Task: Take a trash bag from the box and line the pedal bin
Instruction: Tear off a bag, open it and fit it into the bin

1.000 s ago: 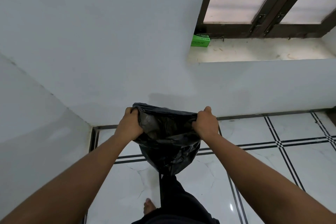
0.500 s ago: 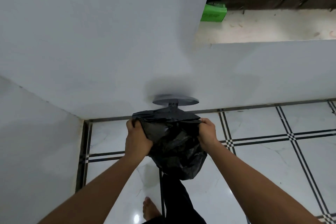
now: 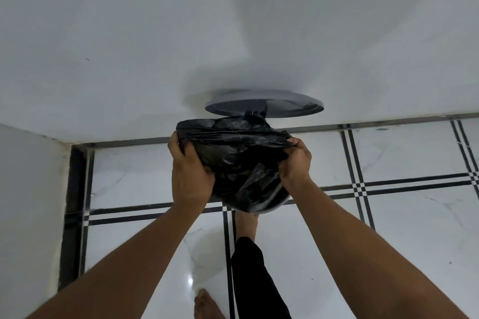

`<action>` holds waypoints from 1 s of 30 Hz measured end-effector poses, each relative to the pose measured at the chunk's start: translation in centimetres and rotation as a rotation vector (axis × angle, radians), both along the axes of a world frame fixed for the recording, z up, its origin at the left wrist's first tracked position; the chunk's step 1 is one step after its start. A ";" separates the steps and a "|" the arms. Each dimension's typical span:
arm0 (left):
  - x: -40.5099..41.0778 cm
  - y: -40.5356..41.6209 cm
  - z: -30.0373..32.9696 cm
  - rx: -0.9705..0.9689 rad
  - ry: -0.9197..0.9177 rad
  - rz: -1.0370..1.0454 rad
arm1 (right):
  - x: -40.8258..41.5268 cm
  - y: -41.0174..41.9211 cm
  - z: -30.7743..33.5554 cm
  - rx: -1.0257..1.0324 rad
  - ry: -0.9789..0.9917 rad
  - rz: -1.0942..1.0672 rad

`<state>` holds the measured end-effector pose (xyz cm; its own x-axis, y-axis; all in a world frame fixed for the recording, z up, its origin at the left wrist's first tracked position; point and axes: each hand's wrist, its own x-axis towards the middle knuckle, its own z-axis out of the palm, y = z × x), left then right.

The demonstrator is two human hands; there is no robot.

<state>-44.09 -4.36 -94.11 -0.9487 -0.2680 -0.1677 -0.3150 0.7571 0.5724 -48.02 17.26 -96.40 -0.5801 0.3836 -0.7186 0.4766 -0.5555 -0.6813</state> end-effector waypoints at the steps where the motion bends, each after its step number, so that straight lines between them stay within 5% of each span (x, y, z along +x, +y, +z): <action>1: -0.4 0.1 -1.2 -0.001 0.008 -0.025 | -0.3 0.3 -1.2 0.089 -0.011 0.038; 3: -0.9 0.3 -3.9 -0.027 -0.002 -0.119 | -0.5 1.0 -3.6 0.452 -0.076 0.339; 6: -1.7 1.3 -7.2 -0.157 -0.134 -0.385 | -0.3 2.3 -6.2 1.036 -0.316 1.086; 8: -2.0 1.9 -8.4 -0.252 -0.229 -0.513 | -0.1 2.6 -6.4 1.163 -0.405 1.288; 11: -3.1 2.6 -9.3 -0.272 -0.233 -0.495 | -0.9 2.6 -6.3 0.995 -0.385 1.124; 14: -4.3 2.9 -9.3 -0.227 -0.196 -0.325 | -1.9 2.3 -6.5 0.426 -0.319 0.673; 16: -4.5 2.9 -9.1 -0.227 -0.098 -0.292 | -2.3 2.1 -7.6 0.238 -0.183 0.507; 19: -4.3 2.8 -9.7 -0.262 -0.076 -0.537 | -2.9 2.5 -8.0 0.730 -0.281 0.970; 22: -4.6 2.7 -11.4 -0.243 -0.547 -0.750 | -2.0 2.4 -7.7 1.148 -0.442 1.366; 24: -5.1 3.0 -11.3 -0.139 -0.648 -0.725 | -1.7 2.5 -7.0 1.198 -0.347 1.236; 28: -6.4 3.4 -10.1 0.091 -0.447 -0.463 | -1.5 4.9 -7.0 1.218 -0.215 1.009; 30: -6.7 3.1 -9.8 0.027 -0.426 -0.459 | -1.1 6.2 -7.4 1.330 -0.068 1.044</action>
<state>-50.84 -1.28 -103.89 -0.8145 0.1604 -0.5575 -0.1658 0.8566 0.4887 -49.14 23.45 -103.82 -0.9420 0.1999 -0.2696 0.2889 0.8917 -0.3483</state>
